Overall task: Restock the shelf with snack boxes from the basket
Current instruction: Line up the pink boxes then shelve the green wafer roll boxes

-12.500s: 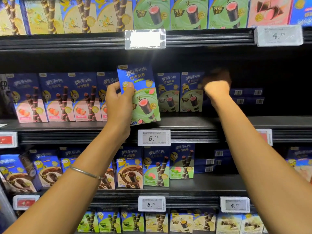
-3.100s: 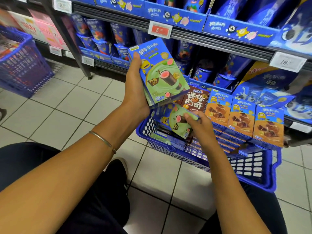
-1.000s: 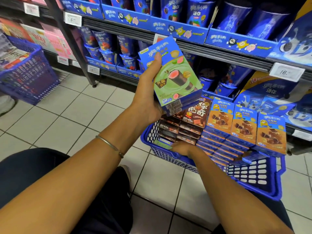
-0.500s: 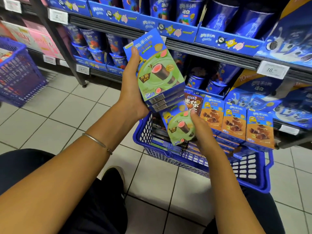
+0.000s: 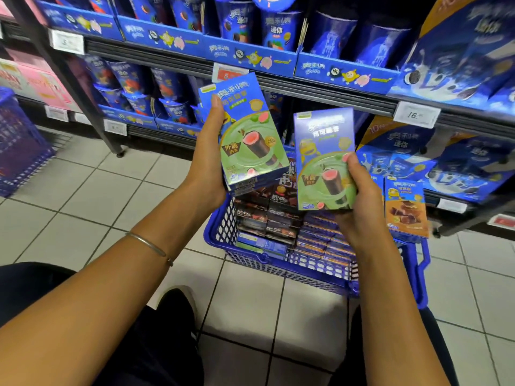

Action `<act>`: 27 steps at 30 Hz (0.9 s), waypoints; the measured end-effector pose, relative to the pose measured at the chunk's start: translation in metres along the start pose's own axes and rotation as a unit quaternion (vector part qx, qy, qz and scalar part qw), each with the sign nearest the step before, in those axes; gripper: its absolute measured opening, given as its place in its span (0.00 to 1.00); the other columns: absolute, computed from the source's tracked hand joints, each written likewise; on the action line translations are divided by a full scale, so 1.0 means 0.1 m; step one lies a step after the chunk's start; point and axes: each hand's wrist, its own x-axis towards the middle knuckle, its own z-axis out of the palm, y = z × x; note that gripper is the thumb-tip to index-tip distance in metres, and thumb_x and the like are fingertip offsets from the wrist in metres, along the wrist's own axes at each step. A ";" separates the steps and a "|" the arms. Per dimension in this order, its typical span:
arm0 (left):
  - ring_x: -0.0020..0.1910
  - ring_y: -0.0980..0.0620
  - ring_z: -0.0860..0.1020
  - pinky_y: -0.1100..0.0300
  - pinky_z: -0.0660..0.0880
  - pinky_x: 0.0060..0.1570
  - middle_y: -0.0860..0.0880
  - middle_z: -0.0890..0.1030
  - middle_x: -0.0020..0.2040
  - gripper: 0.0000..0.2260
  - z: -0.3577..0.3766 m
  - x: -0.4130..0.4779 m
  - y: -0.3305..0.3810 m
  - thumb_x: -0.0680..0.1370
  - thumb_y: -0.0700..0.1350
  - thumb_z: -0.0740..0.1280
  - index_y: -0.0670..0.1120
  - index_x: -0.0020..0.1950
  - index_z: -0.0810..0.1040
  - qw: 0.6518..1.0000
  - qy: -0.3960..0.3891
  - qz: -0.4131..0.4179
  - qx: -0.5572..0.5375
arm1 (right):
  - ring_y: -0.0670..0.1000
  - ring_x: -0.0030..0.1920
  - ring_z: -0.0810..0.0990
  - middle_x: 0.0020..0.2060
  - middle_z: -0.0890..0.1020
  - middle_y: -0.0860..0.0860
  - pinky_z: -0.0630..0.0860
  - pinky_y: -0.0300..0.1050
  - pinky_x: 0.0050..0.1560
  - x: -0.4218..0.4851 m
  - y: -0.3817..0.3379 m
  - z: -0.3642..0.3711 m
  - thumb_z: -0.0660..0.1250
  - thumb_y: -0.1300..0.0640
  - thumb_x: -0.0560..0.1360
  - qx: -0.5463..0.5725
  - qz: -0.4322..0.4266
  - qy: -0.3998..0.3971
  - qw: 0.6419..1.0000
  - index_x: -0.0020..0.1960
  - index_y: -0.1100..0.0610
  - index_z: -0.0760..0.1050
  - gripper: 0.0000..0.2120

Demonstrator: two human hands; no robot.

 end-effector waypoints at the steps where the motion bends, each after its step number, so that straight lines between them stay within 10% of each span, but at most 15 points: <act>1: 0.61 0.40 0.85 0.40 0.82 0.63 0.42 0.86 0.62 0.26 0.00 0.00 -0.01 0.88 0.63 0.55 0.45 0.70 0.80 1.000 0.002 0.004 0.006 | 0.52 0.50 0.87 0.51 0.88 0.51 0.82 0.47 0.44 -0.02 -0.04 0.00 0.63 0.46 0.82 0.011 -0.008 -0.006 1.000 0.49 0.48 0.87 0.15; 8: 0.65 0.35 0.83 0.35 0.78 0.68 0.39 0.83 0.67 0.30 0.04 0.04 -0.08 0.83 0.63 0.66 0.41 0.76 0.75 0.993 0.087 0.006 0.076 | 0.55 0.56 0.85 0.55 0.86 0.53 0.80 0.56 0.55 -0.10 -0.30 -0.02 0.63 0.49 0.81 0.123 -0.042 -0.047 0.990 0.54 0.52 0.85 0.14; 15: 0.59 0.52 0.87 0.41 0.81 0.65 0.54 0.87 0.60 0.39 0.21 0.08 -0.20 0.65 0.71 0.74 0.50 0.69 0.76 0.980 0.095 0.062 0.164 | 0.53 0.52 0.86 0.53 0.87 0.53 0.79 0.52 0.57 -0.03 -0.29 0.29 0.60 0.51 0.83 0.064 -0.025 -0.058 0.996 0.51 0.53 0.87 0.17; 20: 0.77 0.49 0.73 0.42 0.70 0.77 0.52 0.72 0.80 0.59 0.26 0.25 -0.30 0.59 0.77 0.69 0.50 0.84 0.63 0.975 0.083 0.022 0.203 | 0.58 0.60 0.84 0.59 0.85 0.57 0.77 0.60 0.65 0.12 -0.15 0.42 0.60 0.48 0.84 0.052 -0.007 -0.038 0.998 0.61 0.57 0.83 0.18; 27: 0.70 0.42 0.81 0.36 0.74 0.72 0.47 0.82 0.71 0.42 0.14 0.63 -0.34 0.68 0.71 0.72 0.48 0.75 0.75 0.986 0.053 -0.005 0.158 | 0.60 0.57 0.84 0.58 0.84 0.62 0.75 0.62 0.65 0.44 -0.06 0.61 0.61 0.50 0.84 -0.019 -0.006 0.026 0.999 0.65 0.69 0.75 0.23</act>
